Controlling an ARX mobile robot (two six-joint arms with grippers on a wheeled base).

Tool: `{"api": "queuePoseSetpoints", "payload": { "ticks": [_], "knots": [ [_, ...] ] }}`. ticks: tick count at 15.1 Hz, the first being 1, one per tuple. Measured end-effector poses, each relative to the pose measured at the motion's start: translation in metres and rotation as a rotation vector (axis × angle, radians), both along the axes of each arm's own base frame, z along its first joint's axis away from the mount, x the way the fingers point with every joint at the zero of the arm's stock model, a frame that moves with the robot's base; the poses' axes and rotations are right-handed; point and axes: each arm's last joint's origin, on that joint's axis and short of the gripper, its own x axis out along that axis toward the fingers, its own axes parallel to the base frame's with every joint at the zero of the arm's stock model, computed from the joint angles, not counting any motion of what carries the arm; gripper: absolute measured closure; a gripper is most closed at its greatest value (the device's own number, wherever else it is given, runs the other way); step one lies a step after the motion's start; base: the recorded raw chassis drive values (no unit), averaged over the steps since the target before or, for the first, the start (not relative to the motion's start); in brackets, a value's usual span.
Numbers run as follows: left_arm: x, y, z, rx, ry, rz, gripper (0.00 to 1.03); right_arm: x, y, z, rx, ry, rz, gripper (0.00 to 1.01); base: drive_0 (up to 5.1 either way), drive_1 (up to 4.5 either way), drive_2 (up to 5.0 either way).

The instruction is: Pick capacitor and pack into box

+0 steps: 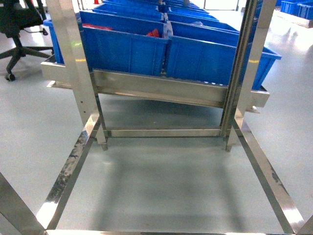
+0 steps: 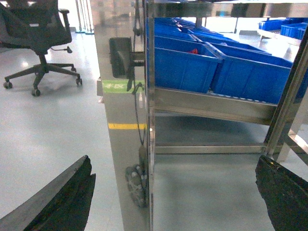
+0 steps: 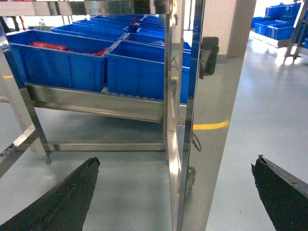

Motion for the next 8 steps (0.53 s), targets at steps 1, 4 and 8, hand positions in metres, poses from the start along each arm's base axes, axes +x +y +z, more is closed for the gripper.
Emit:
{"api": "queuePoseSetpoints", "payload": {
  "ticks": [1, 4, 8],
  "knots": [
    [0.0000, 0.0000, 0.0000, 0.000, 0.000, 0.000, 0.05, 0.0000, 0.0000, 0.0000, 0.000, 0.000, 0.000, 0.03, 0.0, 0.00, 0.0],
    [0.0000, 0.0000, 0.0000, 0.000, 0.000, 0.000, 0.05, 0.0000, 0.0000, 0.0000, 0.000, 0.000, 0.000, 0.03, 0.0, 0.00, 0.0],
    [0.0000, 0.0000, 0.0000, 0.000, 0.000, 0.000, 0.05, 0.0000, 0.0000, 0.0000, 0.000, 0.000, 0.000, 0.03, 0.0, 0.00, 0.0]
  ]
}}
